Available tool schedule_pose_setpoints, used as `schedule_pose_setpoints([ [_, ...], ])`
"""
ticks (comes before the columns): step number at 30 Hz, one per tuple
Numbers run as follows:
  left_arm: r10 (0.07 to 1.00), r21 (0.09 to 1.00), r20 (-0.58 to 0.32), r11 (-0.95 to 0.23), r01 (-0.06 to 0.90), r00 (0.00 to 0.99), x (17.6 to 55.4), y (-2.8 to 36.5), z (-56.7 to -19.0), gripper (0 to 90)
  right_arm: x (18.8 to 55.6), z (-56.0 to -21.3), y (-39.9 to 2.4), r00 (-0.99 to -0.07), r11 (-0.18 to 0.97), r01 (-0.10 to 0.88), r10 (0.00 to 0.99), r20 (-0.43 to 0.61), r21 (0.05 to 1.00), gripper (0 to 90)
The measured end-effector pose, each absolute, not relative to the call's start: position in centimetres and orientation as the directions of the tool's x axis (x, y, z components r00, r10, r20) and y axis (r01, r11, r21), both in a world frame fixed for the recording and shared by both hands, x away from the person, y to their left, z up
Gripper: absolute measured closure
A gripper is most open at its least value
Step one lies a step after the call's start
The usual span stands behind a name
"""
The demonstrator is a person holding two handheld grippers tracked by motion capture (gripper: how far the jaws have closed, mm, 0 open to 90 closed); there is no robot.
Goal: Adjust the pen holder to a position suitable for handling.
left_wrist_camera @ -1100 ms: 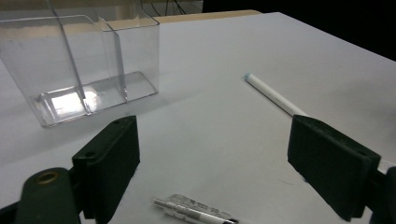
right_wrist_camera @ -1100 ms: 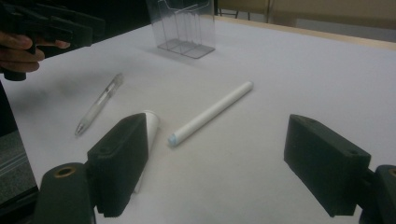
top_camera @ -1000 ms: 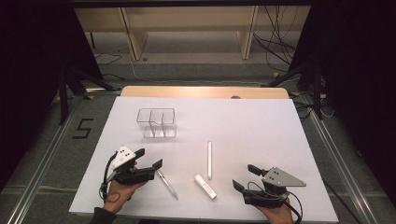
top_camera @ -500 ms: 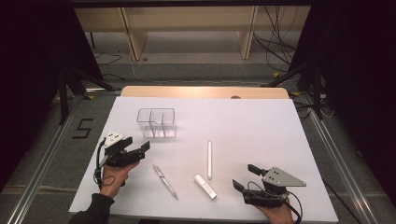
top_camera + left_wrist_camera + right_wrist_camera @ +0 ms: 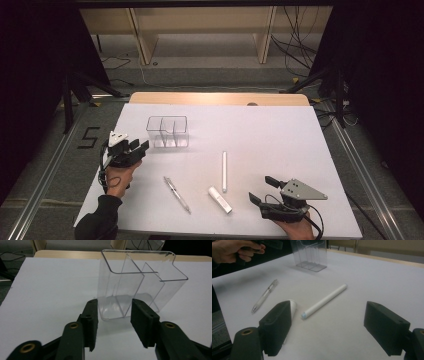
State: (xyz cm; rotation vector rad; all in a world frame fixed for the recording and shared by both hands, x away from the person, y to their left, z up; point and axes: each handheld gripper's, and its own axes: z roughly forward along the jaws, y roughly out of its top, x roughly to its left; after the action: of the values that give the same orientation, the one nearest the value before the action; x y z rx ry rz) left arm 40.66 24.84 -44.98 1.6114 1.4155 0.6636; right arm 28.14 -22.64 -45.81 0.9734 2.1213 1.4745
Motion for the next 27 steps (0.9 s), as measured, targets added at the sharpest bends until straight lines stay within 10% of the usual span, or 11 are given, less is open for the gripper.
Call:
schedule_pose_setpoints([
  [11,0.976,0.859,-0.147,0.045,0.51,0.161,42.3,26.6,-45.5,86.0,28.2,-45.9,-22.5,-0.69,0.212,0.328,0.72,0.08,0.921,23.2],
  [27,0.971,0.846,-0.173,0.06,0.53,0.167,45.4,27.4,-45.5,89.1,28.1,-45.9,-22.5,-0.691,0.21,0.327,0.718,0.081,0.921,23.2],
])
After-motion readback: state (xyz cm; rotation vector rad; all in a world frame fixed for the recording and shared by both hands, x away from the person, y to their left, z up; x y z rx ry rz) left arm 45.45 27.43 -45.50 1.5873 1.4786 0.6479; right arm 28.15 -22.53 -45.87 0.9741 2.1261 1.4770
